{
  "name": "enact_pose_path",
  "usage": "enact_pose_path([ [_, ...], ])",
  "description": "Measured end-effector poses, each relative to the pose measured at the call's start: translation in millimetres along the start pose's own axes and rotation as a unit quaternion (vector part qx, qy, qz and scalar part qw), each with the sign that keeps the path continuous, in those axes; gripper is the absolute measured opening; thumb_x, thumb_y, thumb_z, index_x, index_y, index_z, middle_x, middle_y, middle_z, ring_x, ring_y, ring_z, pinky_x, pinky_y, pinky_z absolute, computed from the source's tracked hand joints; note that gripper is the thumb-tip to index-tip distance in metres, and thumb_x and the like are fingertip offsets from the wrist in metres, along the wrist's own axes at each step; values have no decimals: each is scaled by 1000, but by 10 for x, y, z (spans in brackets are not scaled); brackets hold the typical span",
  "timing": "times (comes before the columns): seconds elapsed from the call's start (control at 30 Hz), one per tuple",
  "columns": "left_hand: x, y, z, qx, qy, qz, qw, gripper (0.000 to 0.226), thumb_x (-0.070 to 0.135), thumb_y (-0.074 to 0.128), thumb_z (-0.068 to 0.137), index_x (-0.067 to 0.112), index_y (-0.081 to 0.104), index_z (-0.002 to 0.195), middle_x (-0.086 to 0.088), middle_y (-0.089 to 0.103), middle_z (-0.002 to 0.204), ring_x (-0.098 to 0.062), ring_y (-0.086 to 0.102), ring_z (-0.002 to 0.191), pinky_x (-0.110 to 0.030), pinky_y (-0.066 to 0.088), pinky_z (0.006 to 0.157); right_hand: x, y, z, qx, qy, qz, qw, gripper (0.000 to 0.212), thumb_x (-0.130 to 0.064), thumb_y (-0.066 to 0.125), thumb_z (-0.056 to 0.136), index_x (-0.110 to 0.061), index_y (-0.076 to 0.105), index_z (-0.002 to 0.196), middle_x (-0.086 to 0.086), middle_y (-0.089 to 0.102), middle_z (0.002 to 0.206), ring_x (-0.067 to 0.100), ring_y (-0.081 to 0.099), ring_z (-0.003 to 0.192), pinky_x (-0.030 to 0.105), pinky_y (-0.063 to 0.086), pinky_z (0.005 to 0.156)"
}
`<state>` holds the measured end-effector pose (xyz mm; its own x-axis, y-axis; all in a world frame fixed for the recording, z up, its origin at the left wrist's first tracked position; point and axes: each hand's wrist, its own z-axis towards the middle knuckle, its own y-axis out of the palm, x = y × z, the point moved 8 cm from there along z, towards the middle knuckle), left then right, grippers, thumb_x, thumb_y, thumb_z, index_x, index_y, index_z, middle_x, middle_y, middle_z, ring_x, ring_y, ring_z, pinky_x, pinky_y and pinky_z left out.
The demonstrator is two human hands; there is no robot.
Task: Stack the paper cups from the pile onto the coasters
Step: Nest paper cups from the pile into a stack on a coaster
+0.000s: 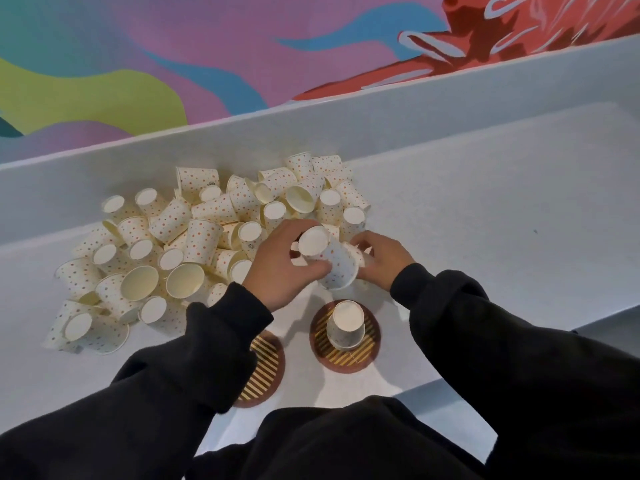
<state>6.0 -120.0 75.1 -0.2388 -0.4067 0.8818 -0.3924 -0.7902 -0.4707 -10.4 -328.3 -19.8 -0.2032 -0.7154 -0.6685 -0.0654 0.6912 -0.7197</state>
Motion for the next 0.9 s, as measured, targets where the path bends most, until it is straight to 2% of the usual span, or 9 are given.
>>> enact_pose_path([
  [0.07, 133, 119, -215, -30, 23, -45, 998, 56, 22, 80, 74, 33, 57, 123, 11, 63, 124, -11, 60, 116, -36, 55, 95, 172, -75, -114, 30, 50, 95, 994, 50, -46, 83, 79, -29, 61, 122, -8, 64, 111, 14, 61, 94, 29, 51, 81],
  [0.13, 216, 242, -418, -43, 45, -38, 997, 59, 17, 79, 71, 33, 54, 122, 12, 66, 124, -11, 63, 116, -32, 55, 93, 362, -113, -217, 64, 98, 200, 973, 50, -38, 86, 79, -27, 63, 121, -5, 65, 113, 18, 64, 98, 36, 59, 85],
  [0.23, 277, 396, -622, -40, 89, 2, 995, 55, 29, 77, 72, 32, 54, 122, 14, 67, 118, -11, 65, 110, -21, 51, 89, 615, -155, -368, 120, 144, 284, 940, 50, -28, 89, 78, -23, 65, 122, -1, 67, 114, 22, 68, 100, 45, 62, 88],
  [0.3, 218, 484, -679, -38, 106, 29, 993, 56, 40, 76, 75, 35, 53, 126, 16, 65, 120, -10, 64, 111, -23, 52, 91, 697, -184, -464, 147, 152, 315, 925, 50, -24, 88, 79, -19, 67, 124, -1, 69, 115, 23, 70, 103, 42, 61, 88],
  [0.37, 86, 573, -694, -41, 110, 56, 991, 57, 44, 75, 78, 34, 52, 130, 14, 64, 123, -10, 63, 111, -32, 54, 93, 725, -223, -548, 167, 155, 340, 912, 49, -24, 88, 79, -18, 69, 124, -2, 72, 115, 21, 71, 104, 42, 61, 90],
  [0.53, -280, 787, -672, -62, 65, 96, 991, 57, 57, 69, 80, 39, 47, 129, 14, 62, 120, -6, 59, 108, -33, 54, 93, 573, -426, -749, 206, 118, 355, 904, 51, -21, 87, 81, -16, 66, 127, -1, 72, 118, 16, 72, 103, 42, 63, 89],
  [0.63, -464, 917, -686, -86, 44, 105, 990, 54, 57, 69, 81, 46, 42, 127, 16, 60, 118, -6, 58, 106, -35, 53, 93, 404, -512, -870, 212, 84, 359, 905, 52, -20, 86, 82, -17, 64, 129, -1, 71, 120, 19, 72, 104, 38, 63, 89],
  [0.73, -571, 1000, -703, -94, 32, 106, 989, 54, 58, 70, 82, 52, 37, 125, 15, 60, 120, -6, 57, 108, -32, 53, 95, 219, -531, -984, 207, 53, 346, 914, 51, -19, 86, 82, -20, 64, 127, -4, 72, 119, 15, 70, 105, 36, 62, 89],
  [0.9, -685, 1037, -662, -103, -4, 91, 990, 59, 51, 78, 80, 45, 43, 128, 15, 62, 123, -5, 59, 110, -27, 52, 93, -160, -505, -1207, 192, -30, 347, 917, 56, -13, 89, 78, -22, 63, 126, -6, 71, 120, 17, 68, 110, 36, 61, 87],
])
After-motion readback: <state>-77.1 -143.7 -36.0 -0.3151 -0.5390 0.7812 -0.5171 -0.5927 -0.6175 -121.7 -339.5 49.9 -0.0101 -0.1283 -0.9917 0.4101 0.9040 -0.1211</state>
